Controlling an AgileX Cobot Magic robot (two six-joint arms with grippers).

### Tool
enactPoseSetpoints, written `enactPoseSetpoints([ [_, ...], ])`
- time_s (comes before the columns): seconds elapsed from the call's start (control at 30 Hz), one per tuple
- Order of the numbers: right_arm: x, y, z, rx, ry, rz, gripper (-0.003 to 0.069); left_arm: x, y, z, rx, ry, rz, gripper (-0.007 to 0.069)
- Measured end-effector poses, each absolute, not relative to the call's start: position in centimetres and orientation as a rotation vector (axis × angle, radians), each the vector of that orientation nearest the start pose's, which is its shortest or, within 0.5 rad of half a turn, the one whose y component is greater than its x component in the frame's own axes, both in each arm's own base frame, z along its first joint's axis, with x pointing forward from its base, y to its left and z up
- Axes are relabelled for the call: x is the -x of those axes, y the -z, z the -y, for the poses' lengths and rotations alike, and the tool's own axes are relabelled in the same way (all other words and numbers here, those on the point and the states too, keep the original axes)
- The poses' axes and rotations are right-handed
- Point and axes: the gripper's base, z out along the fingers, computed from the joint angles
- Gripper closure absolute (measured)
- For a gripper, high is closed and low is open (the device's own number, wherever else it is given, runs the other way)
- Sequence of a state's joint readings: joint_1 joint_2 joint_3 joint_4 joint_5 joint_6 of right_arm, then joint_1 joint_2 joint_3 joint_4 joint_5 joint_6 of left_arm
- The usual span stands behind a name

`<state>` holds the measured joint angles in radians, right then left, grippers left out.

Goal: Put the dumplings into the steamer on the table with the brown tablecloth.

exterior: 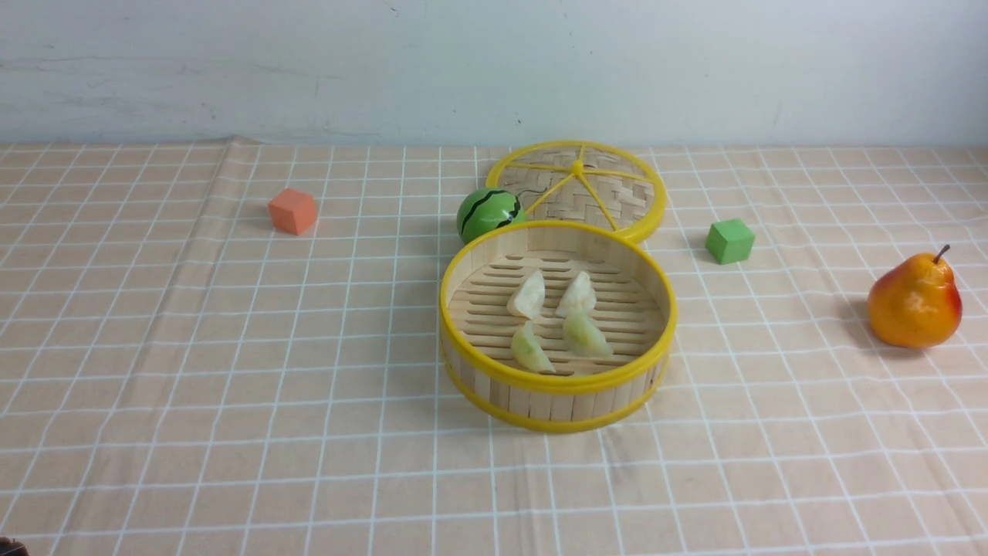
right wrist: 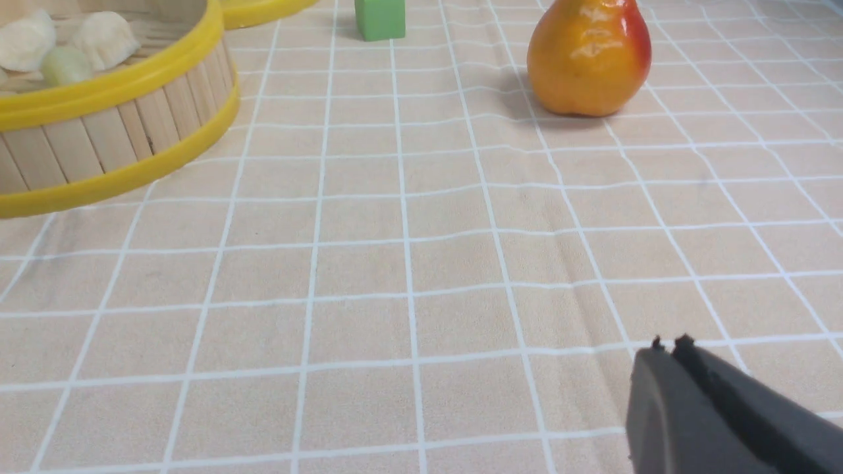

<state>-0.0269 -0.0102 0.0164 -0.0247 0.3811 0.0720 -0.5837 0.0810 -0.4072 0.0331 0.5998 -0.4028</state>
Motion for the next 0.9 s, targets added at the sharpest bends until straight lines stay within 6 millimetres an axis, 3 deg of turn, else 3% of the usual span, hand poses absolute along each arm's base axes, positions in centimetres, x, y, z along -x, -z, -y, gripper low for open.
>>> enactPoseSetpoints([
  [0.9,-5.21,-17.40,0.23,-0.077,-0.006,-1.871,0.0640,-2.76,-28.81,1.62,-0.174,0.677,-1.799,0.0568],
])
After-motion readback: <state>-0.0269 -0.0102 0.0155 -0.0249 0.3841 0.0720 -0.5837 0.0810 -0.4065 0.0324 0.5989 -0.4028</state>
